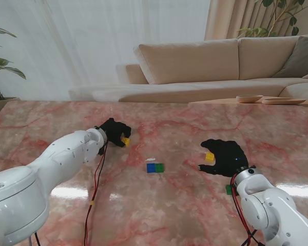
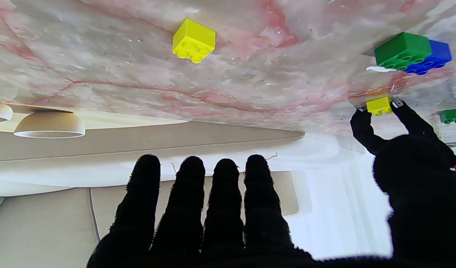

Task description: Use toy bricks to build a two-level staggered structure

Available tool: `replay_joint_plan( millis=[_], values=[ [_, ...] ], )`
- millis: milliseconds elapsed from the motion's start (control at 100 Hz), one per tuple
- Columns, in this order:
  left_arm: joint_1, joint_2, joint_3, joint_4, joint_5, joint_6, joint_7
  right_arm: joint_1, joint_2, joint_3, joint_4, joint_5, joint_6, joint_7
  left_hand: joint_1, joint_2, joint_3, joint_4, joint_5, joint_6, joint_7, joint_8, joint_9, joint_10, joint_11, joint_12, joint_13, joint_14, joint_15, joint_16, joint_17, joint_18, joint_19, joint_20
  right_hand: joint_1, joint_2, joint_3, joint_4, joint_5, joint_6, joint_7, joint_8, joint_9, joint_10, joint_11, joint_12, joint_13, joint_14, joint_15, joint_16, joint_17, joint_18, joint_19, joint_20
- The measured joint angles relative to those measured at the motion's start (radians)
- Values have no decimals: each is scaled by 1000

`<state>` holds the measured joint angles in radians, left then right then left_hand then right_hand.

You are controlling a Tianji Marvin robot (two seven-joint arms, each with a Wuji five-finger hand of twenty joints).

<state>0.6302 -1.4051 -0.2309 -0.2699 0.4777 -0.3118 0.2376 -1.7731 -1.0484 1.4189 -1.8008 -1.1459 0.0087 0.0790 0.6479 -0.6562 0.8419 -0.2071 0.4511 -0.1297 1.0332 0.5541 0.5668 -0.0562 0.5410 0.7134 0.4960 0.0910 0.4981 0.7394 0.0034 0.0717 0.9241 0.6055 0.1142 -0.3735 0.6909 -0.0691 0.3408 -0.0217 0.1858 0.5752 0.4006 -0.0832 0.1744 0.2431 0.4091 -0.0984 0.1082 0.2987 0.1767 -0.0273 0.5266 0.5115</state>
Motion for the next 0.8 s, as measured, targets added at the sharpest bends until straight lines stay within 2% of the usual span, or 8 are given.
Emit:
replay_joint_plan(
  millis=[80,290,500,550,630,690,730,800],
  values=[
    [5,-1,-6,-2,0,3,13,0,0,-1,0,0,1,1,0,0,-11,-3,20,-1,0,-15,53,-1,0,70,25,3,20,14,5,8,12,0,0,0,0,0,0,0,0,0,0,0,0,0,0,0,0,0,0,0,0,0],
    [14,-2,-9,-3,5,7,47,3,0,-13,0,0,3,0,-1,-2,-23,-7,38,-1,-2,-27,146,-4,-2,134,73,7,22,20,28,22,28,0,0,0,0,0,0,0,0,0,0,0,0,0,0,0,0,0,0,0,0,0],
    [24,3,-27,-16,15,12,64,4,0,-16,0,0,3,-5,-1,-16,-23,-13,59,-1,-5,-37,286,-4,18,141,129,10,59,35,52,42,47,0,0,0,0,0,0,0,0,0,0,0,0,0,0,0,0,0,0,0,0,0],
    [41,31,-68,-82,42,43,52,4,0,-16,-1,0,3,-7,-1,-26,-23,-14,70,-1,-5,-39,310,11,3,138,152,10,70,36,61,44,49,0,0,0,0,0,0,0,0,0,0,0,0,0,0,0,0,0,0,1,0,0],
    [97,112,-151,-284,121,147,1,3,0,-17,-1,0,3,-9,-1,-37,-23,-15,85,-1,-6,-50,327,7,1,138,174,11,71,35,66,52,59,1,0,0,0,0,0,0,0,0,0,0,0,0,0,0,0,0,0,1,0,0],
    [135,164,-187,-402,160,191,-32,2,0,-17,-2,0,4,-10,-1,-45,-23,-16,96,-1,-10,-53,337,10,1,138,194,12,72,35,72,56,60,1,0,0,0,0,0,0,0,0,0,0,0,0,0,0,0,0,0,1,0,0],
    [159,185,-218,-452,168,193,-50,1,0,-17,-2,1,4,-11,-1,-46,-23,-20,100,-1,-14,-59,337,8,1,138,194,12,72,35,74,57,60,2,0,0,0,0,0,0,0,0,0,0,0,0,0,0,0,0,0,1,0,0],
    [200,209,-277,-516,183,198,-86,-1,0,-18,-4,1,5,-18,-1,-46,-23,-24,101,-1,-14,-60,337,11,1,138,194,12,72,35,75,63,60,2,0,0,0,0,0,0,0,0,0,0,0,0,0,0,0,0,0,1,0,0]
  ],
)
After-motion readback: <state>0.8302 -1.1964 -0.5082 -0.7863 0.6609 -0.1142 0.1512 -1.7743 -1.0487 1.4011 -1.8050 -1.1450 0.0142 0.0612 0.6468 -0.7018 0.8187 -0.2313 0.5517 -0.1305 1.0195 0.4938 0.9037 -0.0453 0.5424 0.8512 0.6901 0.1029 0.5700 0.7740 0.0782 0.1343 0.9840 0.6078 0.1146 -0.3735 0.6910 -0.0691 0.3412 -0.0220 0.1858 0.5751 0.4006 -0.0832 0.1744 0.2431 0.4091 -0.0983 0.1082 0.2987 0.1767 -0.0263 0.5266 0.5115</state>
